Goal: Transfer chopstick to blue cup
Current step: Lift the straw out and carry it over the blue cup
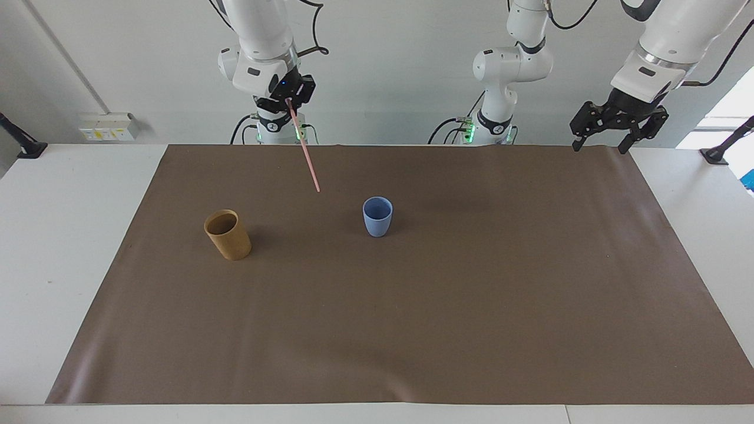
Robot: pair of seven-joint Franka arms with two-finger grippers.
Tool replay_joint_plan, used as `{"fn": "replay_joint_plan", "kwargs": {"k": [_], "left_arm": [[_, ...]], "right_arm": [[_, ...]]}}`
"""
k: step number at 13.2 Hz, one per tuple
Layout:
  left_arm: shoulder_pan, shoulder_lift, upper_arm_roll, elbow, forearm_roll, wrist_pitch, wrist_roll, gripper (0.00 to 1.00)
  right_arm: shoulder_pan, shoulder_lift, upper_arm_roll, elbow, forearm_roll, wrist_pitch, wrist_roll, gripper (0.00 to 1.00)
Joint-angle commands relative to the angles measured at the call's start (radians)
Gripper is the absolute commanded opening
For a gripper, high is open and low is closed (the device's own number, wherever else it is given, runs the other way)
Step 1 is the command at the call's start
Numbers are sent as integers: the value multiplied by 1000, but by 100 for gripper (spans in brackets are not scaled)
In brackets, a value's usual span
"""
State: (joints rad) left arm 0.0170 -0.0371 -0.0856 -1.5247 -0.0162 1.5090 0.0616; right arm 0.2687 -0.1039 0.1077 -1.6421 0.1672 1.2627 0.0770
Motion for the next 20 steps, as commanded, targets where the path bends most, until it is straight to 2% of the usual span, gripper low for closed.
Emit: {"fn": "replay_joint_plan", "kwargs": {"k": [1,4,9,14,18,20], "left_arm": [[12,0,-10,18,10,-26,9,100],[12,0,-10,18,10,-26,9,100],[12,0,-10,18,10,-26,9,100],[12,0,-10,18,10,-26,9,100],[12,0,-10,18,10,-26,9,100],[12,0,-10,18,10,-26,9,100]], "right_arm": [[69,16,-2,-24,70,49,194,0],[103,50,-2,-45,161,128,351,0],[171,151,0,-48,193,262,431,0],[169,145,-2,-137,193,285,425,0],[169,213,-2,-173,192,434,422,0],[147,220,-2,-180,192,460,383,0]]}}
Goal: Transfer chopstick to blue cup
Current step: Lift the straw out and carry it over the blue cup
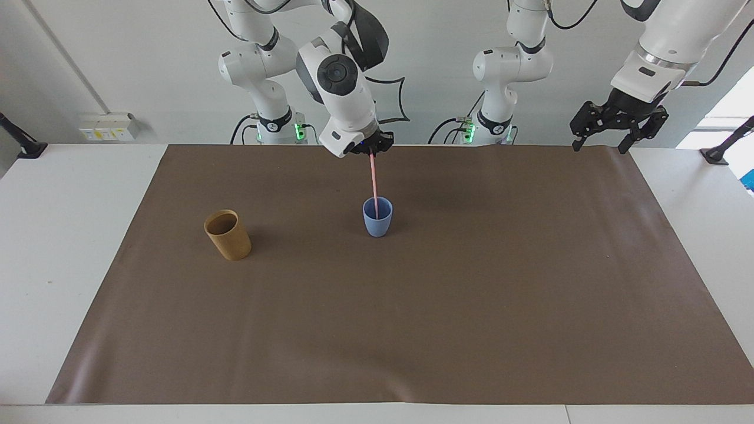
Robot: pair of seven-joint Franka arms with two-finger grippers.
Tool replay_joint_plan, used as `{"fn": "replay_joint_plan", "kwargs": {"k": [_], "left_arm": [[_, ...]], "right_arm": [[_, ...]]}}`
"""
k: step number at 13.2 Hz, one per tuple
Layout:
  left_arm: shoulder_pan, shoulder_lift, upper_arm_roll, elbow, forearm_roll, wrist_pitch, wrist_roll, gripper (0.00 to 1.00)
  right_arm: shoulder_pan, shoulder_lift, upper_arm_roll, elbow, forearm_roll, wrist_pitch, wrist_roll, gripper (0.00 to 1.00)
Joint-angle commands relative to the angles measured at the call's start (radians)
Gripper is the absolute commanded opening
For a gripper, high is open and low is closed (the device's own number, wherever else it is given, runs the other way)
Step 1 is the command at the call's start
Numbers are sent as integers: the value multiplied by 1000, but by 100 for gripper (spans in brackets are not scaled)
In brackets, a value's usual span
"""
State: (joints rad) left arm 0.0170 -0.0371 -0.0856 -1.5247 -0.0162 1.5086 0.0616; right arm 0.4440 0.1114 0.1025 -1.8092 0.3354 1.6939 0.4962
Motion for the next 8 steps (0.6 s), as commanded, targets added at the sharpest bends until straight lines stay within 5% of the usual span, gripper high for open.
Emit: {"fn": "replay_joint_plan", "kwargs": {"k": [1,2,3,8], "left_arm": [[14,0,-10,18,10,-25,9,100],[12,0,-10,18,10,-25,9,100],[12,0,-10,18,10,-25,9,100],[12,0,-10,18,10,-25,9,100]], "right_arm": [[-40,5,3,-22,24,30,-65,24],[-48,4,3,-28,19,29,-70,85],[-48,4,3,-27,8,27,-73,100],[-63,-7,-4,7,-110,21,-67,100]]}}
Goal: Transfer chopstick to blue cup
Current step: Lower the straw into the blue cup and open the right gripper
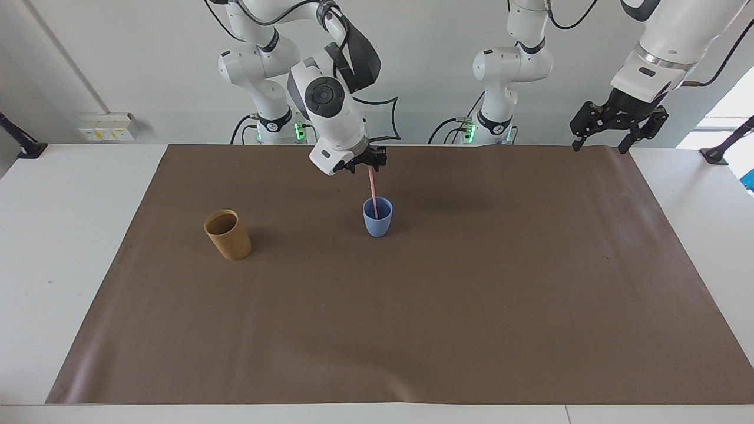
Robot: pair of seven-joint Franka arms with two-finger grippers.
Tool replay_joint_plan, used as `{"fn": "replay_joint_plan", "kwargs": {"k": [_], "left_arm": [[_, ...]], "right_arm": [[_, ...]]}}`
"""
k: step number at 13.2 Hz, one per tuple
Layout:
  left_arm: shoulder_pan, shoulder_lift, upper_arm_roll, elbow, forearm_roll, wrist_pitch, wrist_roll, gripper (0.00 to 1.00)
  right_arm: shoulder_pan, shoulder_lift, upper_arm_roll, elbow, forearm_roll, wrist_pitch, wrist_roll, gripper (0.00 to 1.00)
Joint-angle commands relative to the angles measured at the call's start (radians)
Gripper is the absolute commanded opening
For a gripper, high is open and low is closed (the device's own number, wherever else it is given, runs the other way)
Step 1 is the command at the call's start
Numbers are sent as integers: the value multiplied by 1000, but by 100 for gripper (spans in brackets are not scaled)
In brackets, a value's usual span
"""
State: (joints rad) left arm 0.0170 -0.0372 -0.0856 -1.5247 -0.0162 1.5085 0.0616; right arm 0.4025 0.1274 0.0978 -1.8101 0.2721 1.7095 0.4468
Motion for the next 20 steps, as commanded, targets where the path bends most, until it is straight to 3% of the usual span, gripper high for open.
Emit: {"fn": "replay_joint_plan", "kwargs": {"k": [1,6,12,17,20], "left_arm": [[12,0,-10,18,10,-25,9,100],[12,0,-10,18,10,-25,9,100],[12,0,-10,18,10,-25,9,100],[12,0,-10,18,10,-25,9,100],[12,0,-10,18,10,-25,9,100]], "right_arm": [[-40,-31,-1,20,-71,7,-22,100],[-152,-81,-1,60,-209,7,-147,100],[-306,-173,-6,96,-237,-62,-325,100],[-372,-181,-12,212,-266,-211,-384,100],[-372,-228,-44,221,-286,-211,-382,100]]}}
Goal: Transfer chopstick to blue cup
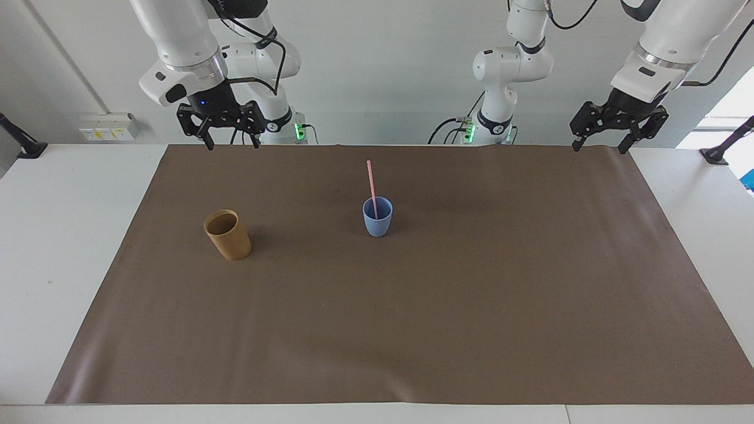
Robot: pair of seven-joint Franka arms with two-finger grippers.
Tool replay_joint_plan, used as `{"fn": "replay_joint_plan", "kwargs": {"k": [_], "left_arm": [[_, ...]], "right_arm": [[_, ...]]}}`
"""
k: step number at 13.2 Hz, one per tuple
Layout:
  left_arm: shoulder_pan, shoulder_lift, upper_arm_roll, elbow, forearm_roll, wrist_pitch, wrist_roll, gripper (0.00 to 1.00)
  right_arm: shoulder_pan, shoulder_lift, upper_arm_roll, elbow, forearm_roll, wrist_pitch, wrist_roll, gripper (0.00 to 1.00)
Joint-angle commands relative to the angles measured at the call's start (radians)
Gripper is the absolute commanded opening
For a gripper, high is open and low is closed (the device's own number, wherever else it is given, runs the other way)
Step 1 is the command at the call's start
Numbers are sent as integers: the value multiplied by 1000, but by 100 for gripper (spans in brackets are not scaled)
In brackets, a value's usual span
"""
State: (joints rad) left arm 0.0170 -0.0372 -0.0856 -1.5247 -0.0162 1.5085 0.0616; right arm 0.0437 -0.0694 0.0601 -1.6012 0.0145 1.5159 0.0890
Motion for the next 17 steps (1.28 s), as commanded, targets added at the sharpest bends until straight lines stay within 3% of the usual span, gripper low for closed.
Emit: {"fn": "replay_joint_plan", "kwargs": {"k": [1,7,17], "left_arm": [[12,0,-10,18,10,-25,9,100],[14,0,-10,18,10,-25,9,100],[12,0,-10,18,10,-25,9,100]], "right_arm": [[-15,-44,-8,26,-54,-19,-20,100],[-27,-67,-124,63,-60,-26,-17,100],[4,-78,-118,6,-50,-49,-91,100]]}}
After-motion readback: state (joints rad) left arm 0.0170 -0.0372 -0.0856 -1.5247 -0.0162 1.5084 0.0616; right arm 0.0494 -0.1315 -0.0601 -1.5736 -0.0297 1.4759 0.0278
